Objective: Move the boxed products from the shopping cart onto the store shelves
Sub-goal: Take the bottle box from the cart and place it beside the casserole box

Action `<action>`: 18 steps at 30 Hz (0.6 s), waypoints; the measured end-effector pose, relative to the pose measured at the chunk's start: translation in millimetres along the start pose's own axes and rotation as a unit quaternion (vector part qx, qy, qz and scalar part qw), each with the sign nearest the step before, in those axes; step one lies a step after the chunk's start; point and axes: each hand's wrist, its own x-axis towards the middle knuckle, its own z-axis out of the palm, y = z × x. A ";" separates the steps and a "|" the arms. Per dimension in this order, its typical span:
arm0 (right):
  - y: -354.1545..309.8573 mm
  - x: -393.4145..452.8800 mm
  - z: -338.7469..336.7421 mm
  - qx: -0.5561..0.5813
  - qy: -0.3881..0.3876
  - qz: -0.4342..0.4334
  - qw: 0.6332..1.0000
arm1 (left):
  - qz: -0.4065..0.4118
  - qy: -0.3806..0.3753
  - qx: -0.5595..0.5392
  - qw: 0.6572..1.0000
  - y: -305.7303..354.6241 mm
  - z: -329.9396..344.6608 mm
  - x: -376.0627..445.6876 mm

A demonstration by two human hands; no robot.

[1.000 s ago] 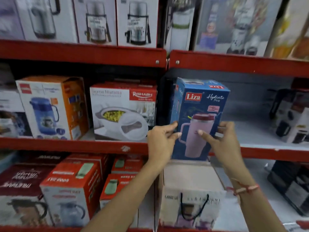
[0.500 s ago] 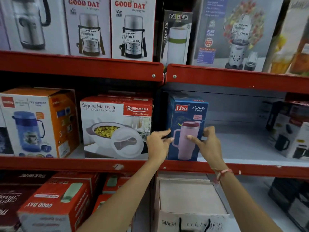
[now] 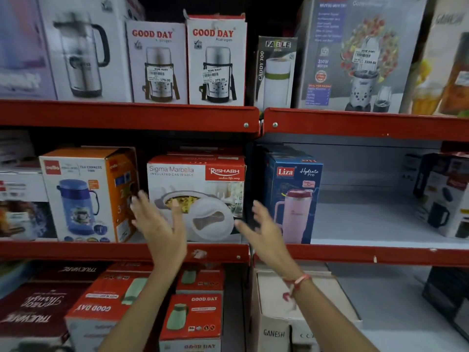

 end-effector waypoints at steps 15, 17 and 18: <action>5.1 -0.5 18.1 0.044 0.071 0.023 0.996 | -0.047 -0.120 -0.012 0.992 -16.9 -19.8 -2.1; 6.8 -2.5 3.6 0.052 0.174 -0.007 0.983 | 0.066 -0.072 -0.009 0.995 -3.5 -8.1 -9.7; 8.6 -2.4 -5.9 0.050 0.231 -0.016 0.972 | 0.107 -0.077 -0.014 0.991 6.0 1.8 -15.1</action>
